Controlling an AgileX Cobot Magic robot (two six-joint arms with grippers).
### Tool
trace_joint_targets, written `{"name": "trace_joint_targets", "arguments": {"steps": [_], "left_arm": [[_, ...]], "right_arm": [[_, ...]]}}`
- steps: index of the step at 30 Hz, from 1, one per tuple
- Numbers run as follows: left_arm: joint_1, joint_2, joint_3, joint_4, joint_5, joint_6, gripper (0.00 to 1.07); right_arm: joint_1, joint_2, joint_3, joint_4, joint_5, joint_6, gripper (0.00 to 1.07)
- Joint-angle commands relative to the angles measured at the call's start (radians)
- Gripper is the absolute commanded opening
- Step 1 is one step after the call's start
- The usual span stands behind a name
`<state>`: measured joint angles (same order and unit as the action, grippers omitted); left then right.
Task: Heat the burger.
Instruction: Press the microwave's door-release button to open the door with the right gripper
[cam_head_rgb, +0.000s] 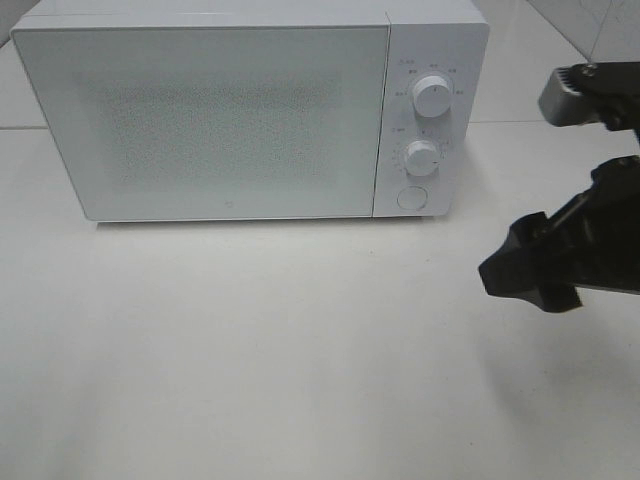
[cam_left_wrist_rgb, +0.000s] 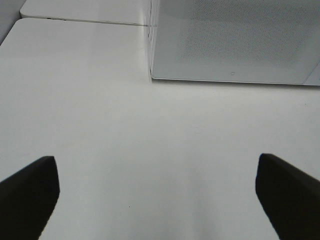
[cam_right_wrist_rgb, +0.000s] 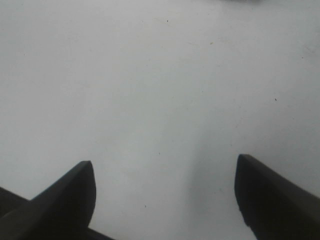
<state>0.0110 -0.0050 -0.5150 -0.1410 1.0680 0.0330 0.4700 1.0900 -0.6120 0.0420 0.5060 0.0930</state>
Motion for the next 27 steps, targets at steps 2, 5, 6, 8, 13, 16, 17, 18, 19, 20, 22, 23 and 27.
{"name": "trace_joint_targets", "arguments": {"steps": [2, 5, 6, 8, 13, 16, 17, 18, 19, 20, 22, 23, 27], "left_arm": [[0.002, -0.018, -0.001, -0.006, -0.001, -0.003, 1.0], [0.002, -0.018, -0.001, -0.006, -0.001, -0.003, 1.0], [0.002, -0.018, -0.001, -0.006, -0.001, -0.003, 1.0], [0.002, -0.018, -0.001, -0.006, -0.001, -0.003, 1.0], [0.002, -0.018, -0.001, -0.006, -0.001, -0.003, 1.0], [0.002, -0.018, -0.001, -0.006, -0.001, -0.003, 1.0], [0.002, -0.018, -0.001, -0.006, -0.001, -0.003, 1.0], [0.002, -0.018, -0.001, -0.006, -0.001, -0.003, 1.0], [0.002, -0.018, -0.001, -0.006, -0.001, -0.003, 1.0], [0.002, -0.018, -0.001, -0.006, -0.001, -0.003, 1.0], [0.002, -0.018, -0.001, -0.006, -0.001, -0.003, 1.0], [0.002, -0.018, -0.001, -0.006, -0.001, -0.003, 1.0], [0.002, -0.018, -0.001, -0.006, -0.001, -0.003, 1.0]], "right_arm": [[-0.001, -0.127, -0.008, -0.011, 0.144, -0.047, 0.76], [-0.001, -0.226, -0.008, -0.011, 0.244, -0.057, 0.76], [-0.001, -0.289, -0.008, -0.011, 0.299, -0.057, 0.76], [-0.001, -0.354, -0.008, -0.011, 0.35, -0.057, 0.76], [-0.001, -0.501, -0.008, -0.011, 0.444, -0.057, 0.76], [-0.006, -0.645, -0.007, -0.021, 0.493, -0.057, 0.76], [-0.015, -0.684, -0.003, -0.028, 0.498, -0.057, 0.76], [-0.015, -0.684, -0.003, -0.028, 0.498, -0.057, 0.76], [-0.046, -0.756, 0.008, -0.036, 0.511, -0.057, 0.76], [-0.068, -0.791, 0.015, -0.042, 0.513, -0.057, 0.76], [-0.112, -0.853, 0.03, -0.058, 0.515, -0.057, 0.76], [-0.136, -0.879, 0.039, -0.062, 0.513, -0.057, 0.76], [-0.188, -0.959, 0.065, -0.064, 0.504, -0.061, 0.76]]}}
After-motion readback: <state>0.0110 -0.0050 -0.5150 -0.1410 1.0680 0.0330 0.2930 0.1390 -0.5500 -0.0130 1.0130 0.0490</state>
